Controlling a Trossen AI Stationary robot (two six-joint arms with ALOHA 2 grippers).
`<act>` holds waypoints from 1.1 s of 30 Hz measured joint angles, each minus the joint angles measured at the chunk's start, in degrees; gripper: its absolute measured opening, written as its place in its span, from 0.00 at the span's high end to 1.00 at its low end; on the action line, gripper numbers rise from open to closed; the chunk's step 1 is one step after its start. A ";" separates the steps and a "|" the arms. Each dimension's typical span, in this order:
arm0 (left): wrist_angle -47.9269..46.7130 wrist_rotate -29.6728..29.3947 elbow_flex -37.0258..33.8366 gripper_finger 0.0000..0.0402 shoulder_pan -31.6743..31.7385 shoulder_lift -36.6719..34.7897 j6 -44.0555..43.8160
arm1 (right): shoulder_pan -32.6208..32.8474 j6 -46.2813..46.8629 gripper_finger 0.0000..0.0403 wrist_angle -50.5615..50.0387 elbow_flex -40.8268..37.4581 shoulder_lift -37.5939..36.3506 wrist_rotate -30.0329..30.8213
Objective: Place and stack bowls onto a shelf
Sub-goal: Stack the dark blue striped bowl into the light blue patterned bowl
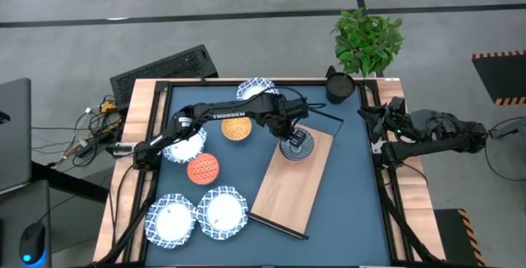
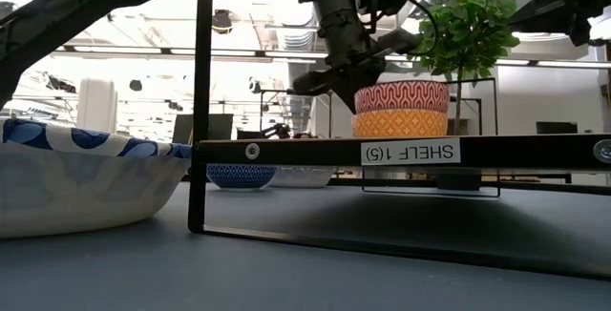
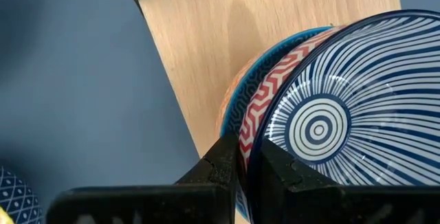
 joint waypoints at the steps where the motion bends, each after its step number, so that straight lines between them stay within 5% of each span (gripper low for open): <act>1: 0.06 -0.17 0.00 0.95 0.00 0.00 0.40 | 0.00 0.00 0.70 0.00 0.00 0.00 0.00; 18: -1.22 1.68 0.97 0.60 0.02 0.02 0.60 | -0.02 0.00 0.70 -0.26 0.00 0.00 -0.04; 33: -4.84 3.56 2.05 0.53 0.06 0.02 0.94 | -0.01 0.02 0.70 -0.29 0.00 0.00 -0.09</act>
